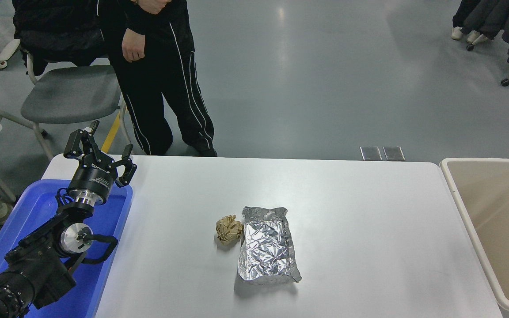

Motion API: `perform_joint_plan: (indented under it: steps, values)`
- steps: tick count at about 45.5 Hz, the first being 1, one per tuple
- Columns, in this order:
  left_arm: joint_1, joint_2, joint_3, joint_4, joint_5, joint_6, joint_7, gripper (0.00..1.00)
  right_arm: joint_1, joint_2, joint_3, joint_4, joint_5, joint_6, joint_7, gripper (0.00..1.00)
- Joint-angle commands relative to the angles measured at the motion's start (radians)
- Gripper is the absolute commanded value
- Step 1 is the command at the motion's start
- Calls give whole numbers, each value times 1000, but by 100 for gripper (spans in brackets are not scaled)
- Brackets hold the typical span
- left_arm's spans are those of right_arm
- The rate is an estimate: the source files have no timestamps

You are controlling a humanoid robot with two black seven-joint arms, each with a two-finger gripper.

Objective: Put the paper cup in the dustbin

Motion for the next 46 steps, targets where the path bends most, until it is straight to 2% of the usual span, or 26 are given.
perform_joint_plan:
  steps: [1,10,11,21,26,35,46]
  values:
    - [0,0,0,0,0,0,0,100,-15,29,1,7,-2,-1,0,0]
    - [0,0,0,0,0,0,0,100,-17,38,6,6,1,-11,0,0]
    - [0,0,0,0,0,0,0,100,-17,38,7,6,3,-13,0,2]
    - [0,0,0,0,0,0,0,100,-19,35,-10,6,1,-13,4,80]
    - [0,0,0,0,0,0,0,100,-17,32,-10,10,1,-10,4,97]
    - [0,0,0,0,0,0,0,100,34,26,10,56,5,-1,1,99]
    - [0,1,0,0,0,0,0,100,231,-78,9,173,5,-4,4,99]
